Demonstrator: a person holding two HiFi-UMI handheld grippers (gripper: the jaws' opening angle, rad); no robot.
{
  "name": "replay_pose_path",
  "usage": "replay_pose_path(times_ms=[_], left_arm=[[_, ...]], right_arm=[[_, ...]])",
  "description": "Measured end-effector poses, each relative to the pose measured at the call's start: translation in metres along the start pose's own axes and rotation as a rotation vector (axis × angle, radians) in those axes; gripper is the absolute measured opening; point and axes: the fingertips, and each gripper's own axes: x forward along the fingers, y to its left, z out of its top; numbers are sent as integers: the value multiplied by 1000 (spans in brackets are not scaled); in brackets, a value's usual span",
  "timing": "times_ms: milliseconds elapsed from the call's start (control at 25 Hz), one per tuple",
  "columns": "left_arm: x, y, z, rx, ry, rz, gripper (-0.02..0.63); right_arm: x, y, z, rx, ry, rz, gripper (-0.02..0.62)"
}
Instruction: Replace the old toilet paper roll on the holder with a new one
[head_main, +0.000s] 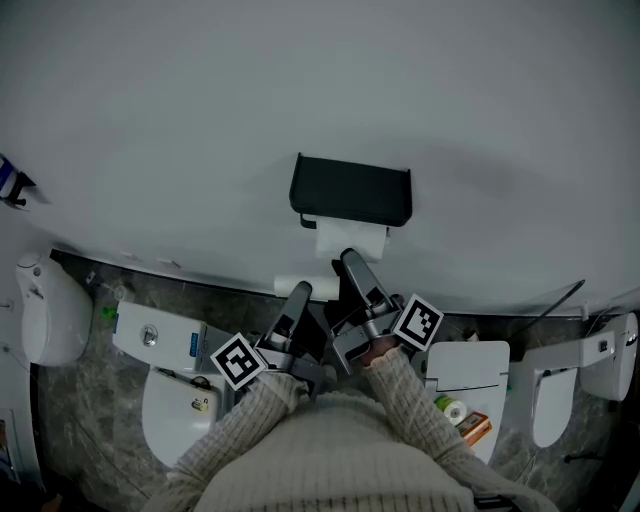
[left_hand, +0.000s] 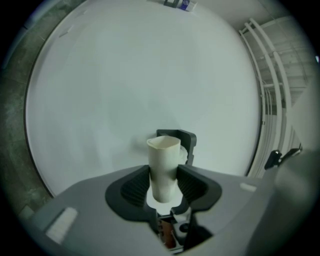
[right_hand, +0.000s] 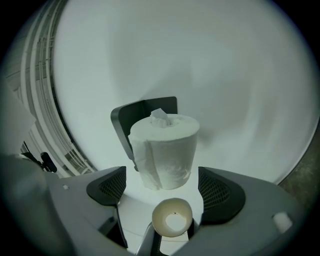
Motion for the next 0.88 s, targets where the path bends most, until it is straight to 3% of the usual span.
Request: replay_pose_path(times_ms=[520,600,720,880], left_arm=[[-11,-4,-28,-18,96,-7,169],[-13,-3,-31,-22,103,-5,169],[-16,-4,-33,-25,108,-8,169],[-15,-7,-36,-25,116,-20,169]], right_arm=[[-67,22,-9,-100,-107,-60,346],[-75,26,-9,-111,-121,-57,302],[-85,30,-10,-114,-147,-45,181],[-89,36,-10,-144,-162,-40,90]])
